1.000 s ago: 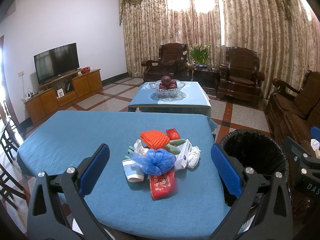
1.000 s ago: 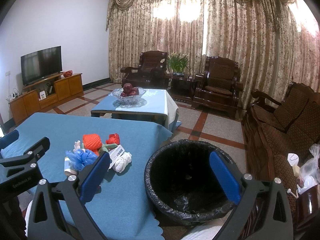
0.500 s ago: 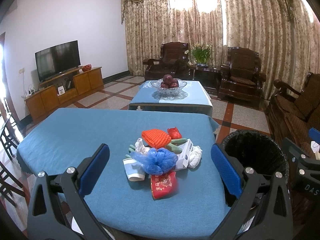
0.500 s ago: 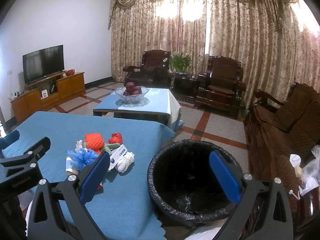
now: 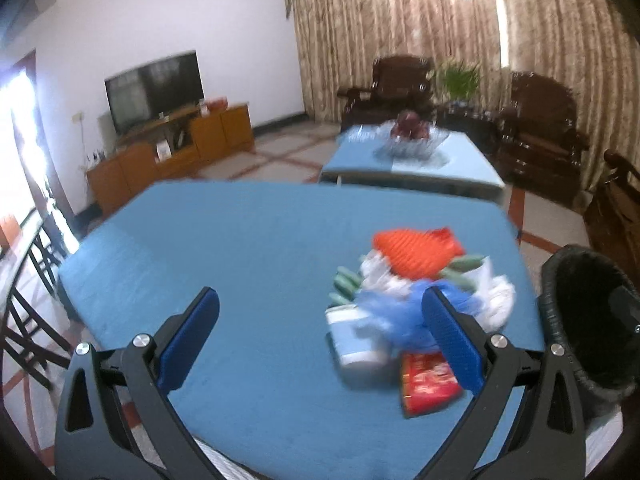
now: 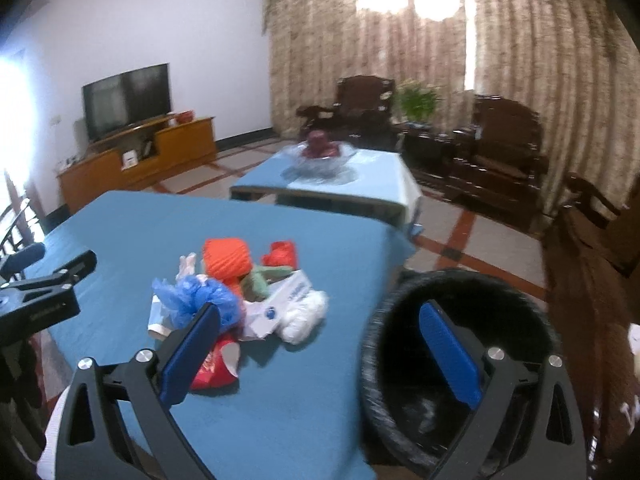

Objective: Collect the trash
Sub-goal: 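Grasp the blue plastic bag with the right gripper while the left gripper approaches the paper cup, then grasp the white-blue paper cup with the left gripper while the right gripper holds the bag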

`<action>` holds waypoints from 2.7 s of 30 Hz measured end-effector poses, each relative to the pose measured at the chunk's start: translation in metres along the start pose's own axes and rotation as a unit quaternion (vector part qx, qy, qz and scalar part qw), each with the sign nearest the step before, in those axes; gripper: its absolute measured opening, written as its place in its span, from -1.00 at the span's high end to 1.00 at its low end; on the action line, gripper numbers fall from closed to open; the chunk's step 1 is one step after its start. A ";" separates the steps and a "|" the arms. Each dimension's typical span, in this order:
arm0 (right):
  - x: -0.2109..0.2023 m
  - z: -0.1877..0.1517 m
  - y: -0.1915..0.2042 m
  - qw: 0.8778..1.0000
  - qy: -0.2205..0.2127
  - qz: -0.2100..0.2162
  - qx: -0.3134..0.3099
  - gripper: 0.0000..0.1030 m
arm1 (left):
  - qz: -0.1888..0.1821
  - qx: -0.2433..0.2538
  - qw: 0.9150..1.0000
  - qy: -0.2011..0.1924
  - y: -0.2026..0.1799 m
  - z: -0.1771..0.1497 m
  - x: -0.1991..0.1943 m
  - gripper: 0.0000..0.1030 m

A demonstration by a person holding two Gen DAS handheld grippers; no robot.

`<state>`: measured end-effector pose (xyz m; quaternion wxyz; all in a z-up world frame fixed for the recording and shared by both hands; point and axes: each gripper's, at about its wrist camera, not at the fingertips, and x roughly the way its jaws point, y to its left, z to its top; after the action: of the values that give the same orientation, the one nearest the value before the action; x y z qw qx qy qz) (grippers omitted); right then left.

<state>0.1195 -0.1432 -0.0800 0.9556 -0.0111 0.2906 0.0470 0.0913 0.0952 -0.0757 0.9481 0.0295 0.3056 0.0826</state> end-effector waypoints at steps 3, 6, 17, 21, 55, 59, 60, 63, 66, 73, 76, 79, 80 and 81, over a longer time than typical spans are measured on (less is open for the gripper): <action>0.028 -0.003 0.014 0.999 0.011 0.031 0.000 -0.81 | 0.003 -0.009 1.000 0.009 0.016 -0.007 0.027 -0.91; 0.051 -0.007 0.030 0.998 0.028 0.058 -0.010 -0.71 | 0.008 -0.011 1.000 0.021 0.025 -0.012 0.048 -0.91; 0.119 -0.015 0.082 0.989 0.085 0.112 -0.046 -0.32 | 0.019 -0.022 0.999 0.035 0.049 -0.017 0.076 -0.91; 0.130 -0.020 0.086 0.985 0.107 0.126 -0.053 0.18 | 0.012 -0.016 0.999 0.040 0.047 -0.018 0.080 -0.91; 0.084 -0.019 0.005 0.991 0.061 0.119 0.005 0.88 | -0.090 -0.019 0.988 0.123 -0.024 -0.053 0.154 -0.31; 0.083 -0.019 0.007 0.991 0.059 0.124 0.004 0.88 | -0.108 -0.031 0.987 0.117 -0.017 -0.051 0.147 0.44; 0.082 -0.018 0.008 0.990 0.058 0.126 0.003 0.88 | -0.113 -0.037 0.986 0.117 -0.014 -0.052 0.144 0.39; 0.082 -0.017 0.010 0.990 0.056 0.131 0.002 0.88 | -0.125 -0.049 0.985 0.113 -0.007 -0.049 0.138 0.44; 0.079 -0.014 0.012 0.990 0.051 0.134 0.002 0.88 | -0.129 -0.055 0.985 0.104 -0.002 -0.047 0.128 0.48; 0.069 0.002 0.017 0.989 0.030 0.147 0.000 0.88 | -0.129 -0.061 0.987 0.073 0.002 -0.028 0.089 0.51; 0.062 0.010 0.017 0.989 0.023 0.147 0.002 0.88 | -0.136 -0.058 0.988 0.054 -0.003 -0.016 0.071 0.51; 0.052 0.016 0.012 0.990 0.014 0.141 0.001 0.88 | -0.155 -0.049 0.986 0.038 -0.014 -0.003 0.056 0.51; 0.047 0.018 0.009 0.990 0.010 0.138 0.001 0.88 | -0.160 -0.046 0.985 0.035 -0.017 0.000 0.053 0.51; 0.042 0.018 0.005 0.991 0.007 0.133 0.002 0.88 | -0.170 -0.042 0.984 0.029 -0.024 0.004 0.048 0.51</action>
<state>0.1641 -0.1342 -0.0880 0.9388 0.0293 0.2967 0.1728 0.1358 0.0802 -0.1025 0.9394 -0.0651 0.3301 -0.0663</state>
